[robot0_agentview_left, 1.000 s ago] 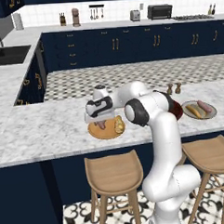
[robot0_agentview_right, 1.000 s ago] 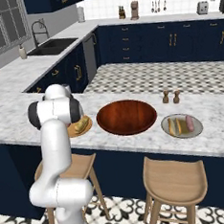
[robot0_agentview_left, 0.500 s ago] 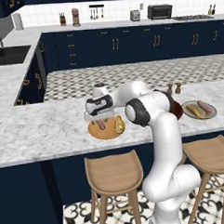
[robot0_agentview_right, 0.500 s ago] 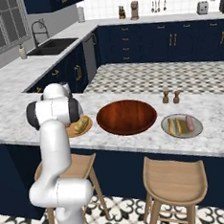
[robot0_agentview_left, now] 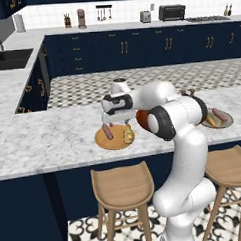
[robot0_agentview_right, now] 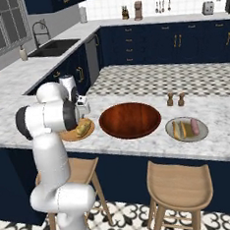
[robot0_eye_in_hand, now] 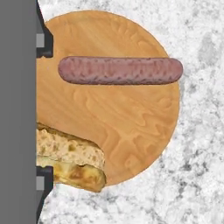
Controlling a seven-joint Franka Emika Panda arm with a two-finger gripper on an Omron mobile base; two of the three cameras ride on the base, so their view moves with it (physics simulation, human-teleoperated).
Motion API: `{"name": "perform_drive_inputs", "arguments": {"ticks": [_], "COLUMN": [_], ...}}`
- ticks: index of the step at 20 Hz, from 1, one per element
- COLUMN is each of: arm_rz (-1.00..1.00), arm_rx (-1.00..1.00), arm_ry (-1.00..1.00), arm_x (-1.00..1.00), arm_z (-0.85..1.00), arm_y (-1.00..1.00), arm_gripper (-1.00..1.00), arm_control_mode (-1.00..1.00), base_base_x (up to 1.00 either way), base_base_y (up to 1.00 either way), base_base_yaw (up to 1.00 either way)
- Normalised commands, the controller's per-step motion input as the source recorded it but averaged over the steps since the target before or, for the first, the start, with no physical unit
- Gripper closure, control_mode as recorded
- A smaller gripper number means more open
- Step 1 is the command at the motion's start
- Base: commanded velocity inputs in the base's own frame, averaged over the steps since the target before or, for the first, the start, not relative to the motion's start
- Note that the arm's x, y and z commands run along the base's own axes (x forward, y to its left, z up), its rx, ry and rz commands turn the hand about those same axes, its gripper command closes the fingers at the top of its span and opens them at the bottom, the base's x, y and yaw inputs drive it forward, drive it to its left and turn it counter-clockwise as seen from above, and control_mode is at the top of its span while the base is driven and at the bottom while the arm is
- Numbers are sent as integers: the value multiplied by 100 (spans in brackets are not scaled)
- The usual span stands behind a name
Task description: Place one bun and one sausage from the bowl on each plate.
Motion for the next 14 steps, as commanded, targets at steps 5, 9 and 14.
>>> {"name": "perform_drive_inputs", "arguments": {"ticks": [5, 9, 14], "arm_rz": [0, 0, 0], "arm_rx": [0, 0, 0], "arm_ry": [-3, 0, 0], "arm_x": [-80, -53, -54], "arm_z": [42, 55, 61], "arm_y": [-60, -33, -23], "arm_gripper": [-100, -100, -100], "arm_control_mode": [-100, -100, -100], "base_base_x": [0, 0, 0], "base_base_y": [0, 0, 0], "base_base_yaw": [0, 0, 0]}}
